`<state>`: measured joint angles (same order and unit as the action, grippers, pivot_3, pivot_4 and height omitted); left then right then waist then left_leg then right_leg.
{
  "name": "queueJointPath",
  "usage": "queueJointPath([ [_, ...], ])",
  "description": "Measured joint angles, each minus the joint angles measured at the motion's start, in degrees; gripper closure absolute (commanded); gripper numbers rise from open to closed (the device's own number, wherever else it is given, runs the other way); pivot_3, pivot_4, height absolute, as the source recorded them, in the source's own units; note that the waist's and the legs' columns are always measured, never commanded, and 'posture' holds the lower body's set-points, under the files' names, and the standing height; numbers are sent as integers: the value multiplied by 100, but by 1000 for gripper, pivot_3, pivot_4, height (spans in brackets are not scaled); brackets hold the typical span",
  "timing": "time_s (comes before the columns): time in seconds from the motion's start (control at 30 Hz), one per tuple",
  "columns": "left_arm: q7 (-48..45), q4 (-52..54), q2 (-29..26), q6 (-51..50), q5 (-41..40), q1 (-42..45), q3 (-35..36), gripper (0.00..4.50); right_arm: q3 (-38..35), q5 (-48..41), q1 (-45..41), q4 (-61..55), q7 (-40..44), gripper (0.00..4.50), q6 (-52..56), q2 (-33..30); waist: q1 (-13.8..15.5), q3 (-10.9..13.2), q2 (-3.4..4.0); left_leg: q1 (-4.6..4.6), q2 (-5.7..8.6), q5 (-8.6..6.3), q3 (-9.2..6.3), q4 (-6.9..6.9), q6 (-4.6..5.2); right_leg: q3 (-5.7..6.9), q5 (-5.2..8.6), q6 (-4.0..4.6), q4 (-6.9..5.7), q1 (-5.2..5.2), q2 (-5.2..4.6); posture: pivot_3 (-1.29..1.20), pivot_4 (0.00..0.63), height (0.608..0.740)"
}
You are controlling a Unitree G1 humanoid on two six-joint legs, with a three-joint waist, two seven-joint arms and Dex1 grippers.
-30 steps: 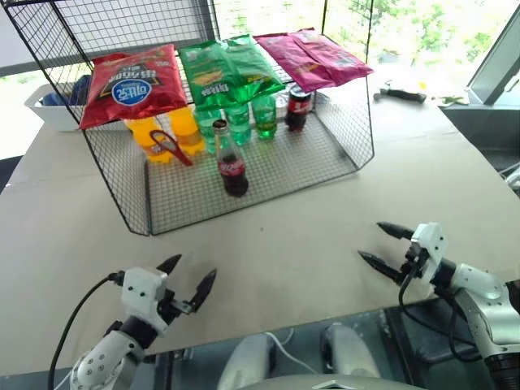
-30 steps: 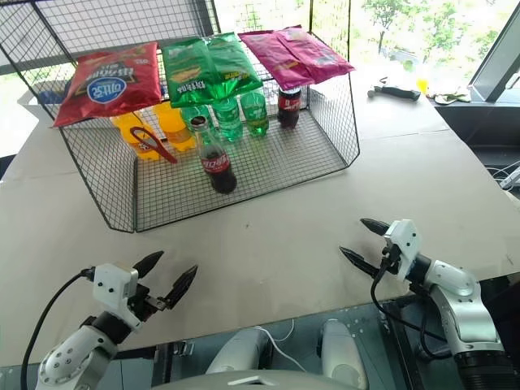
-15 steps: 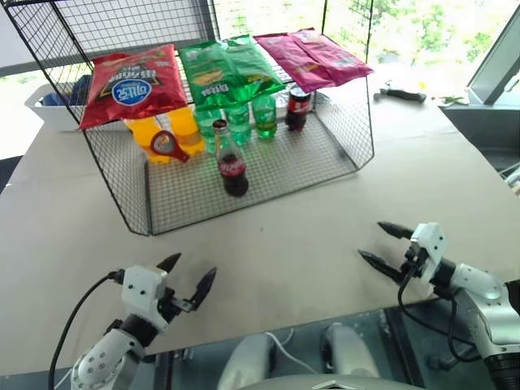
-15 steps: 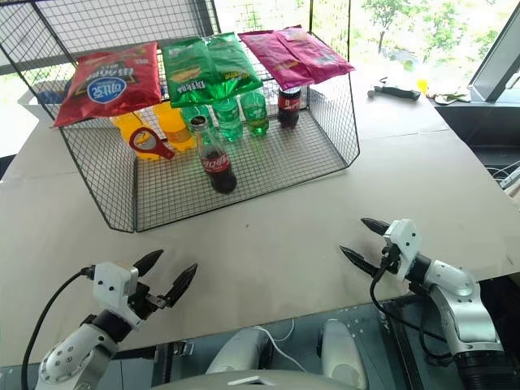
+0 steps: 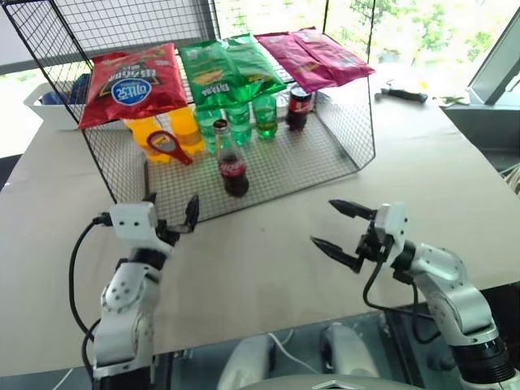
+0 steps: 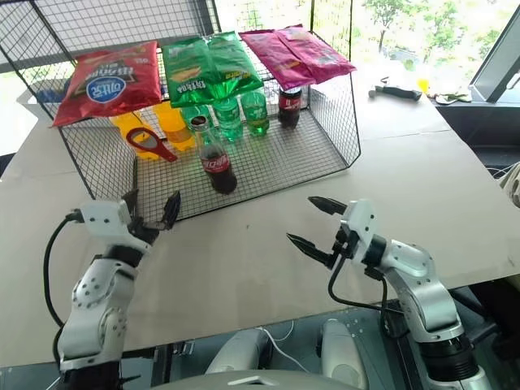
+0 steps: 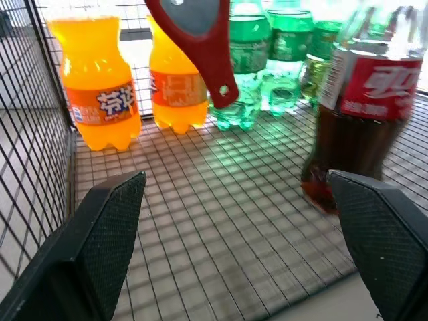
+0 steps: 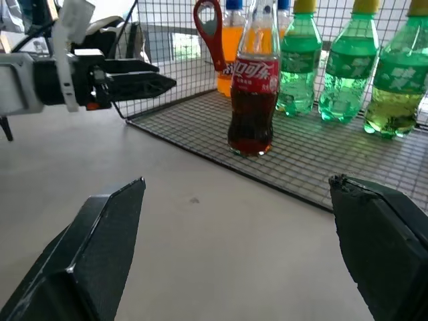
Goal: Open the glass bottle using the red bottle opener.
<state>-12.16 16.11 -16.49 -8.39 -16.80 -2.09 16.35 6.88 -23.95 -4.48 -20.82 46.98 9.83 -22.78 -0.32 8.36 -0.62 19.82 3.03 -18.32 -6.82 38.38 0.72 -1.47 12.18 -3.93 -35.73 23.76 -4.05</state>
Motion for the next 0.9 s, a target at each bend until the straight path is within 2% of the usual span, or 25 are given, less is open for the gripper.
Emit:
queueJointPath([
  [0.13, 330, -441, 60, 45, 102, 970, 2, 0, 265, -255, -547, -569, -229, 64, 489, 243, 10, 0, -2, 5, 3, 1, -9, 0, -2, 7, 0, 0, -1, 3, 0, 0, 150, 740],
  [0.37, 608, -1117, 67, 179, 177, 1709, 114, 0, 331, -592, -882, -925, -451, 64, 1004, 321, 5, -2, -5, 6, 8, 1, -11, 0, -2, 9, 0, 0, -1, 3, 0, 0, 150, 740],
  [0.9, 409, -1656, -21, 407, 193, 2186, 133, 0, 362, -786, -1188, -1089, -807, 64, 1281, 484, -14, -2, -6, 6, 12, 1, -12, 1, -2, 9, 0, 0, -3, 4, -1, 0, 150, 740],
])
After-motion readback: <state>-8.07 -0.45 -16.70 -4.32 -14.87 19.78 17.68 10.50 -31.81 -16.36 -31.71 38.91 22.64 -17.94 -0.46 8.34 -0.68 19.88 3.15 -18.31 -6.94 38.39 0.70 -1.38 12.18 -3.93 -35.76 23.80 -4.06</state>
